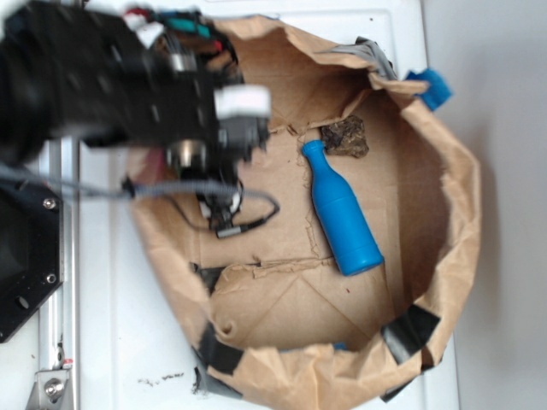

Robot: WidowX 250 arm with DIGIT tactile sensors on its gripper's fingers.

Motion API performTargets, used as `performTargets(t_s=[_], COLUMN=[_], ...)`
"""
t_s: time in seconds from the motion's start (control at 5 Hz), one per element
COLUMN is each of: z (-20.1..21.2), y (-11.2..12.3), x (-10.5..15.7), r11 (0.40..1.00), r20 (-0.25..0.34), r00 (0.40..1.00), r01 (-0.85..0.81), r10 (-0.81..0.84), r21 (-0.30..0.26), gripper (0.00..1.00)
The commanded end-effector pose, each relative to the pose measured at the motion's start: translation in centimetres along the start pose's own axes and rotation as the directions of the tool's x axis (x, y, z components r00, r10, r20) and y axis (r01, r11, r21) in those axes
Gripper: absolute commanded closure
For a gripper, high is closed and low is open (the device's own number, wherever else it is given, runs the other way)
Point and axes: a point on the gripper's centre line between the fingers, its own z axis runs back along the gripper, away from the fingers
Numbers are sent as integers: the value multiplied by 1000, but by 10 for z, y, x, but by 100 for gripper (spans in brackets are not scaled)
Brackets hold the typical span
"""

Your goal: Grab the green ball.

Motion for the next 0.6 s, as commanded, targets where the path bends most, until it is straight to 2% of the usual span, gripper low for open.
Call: performTargets(t_s=[0.0, 0.4], z=[3, 22], y=[-3, 3], x=[-16, -15], r11=[999, 995], r20=[23, 6], r00=[1000, 999], r01=[20, 34], r10=[-19, -34], r21=[-42, -98], gripper=[100, 100])
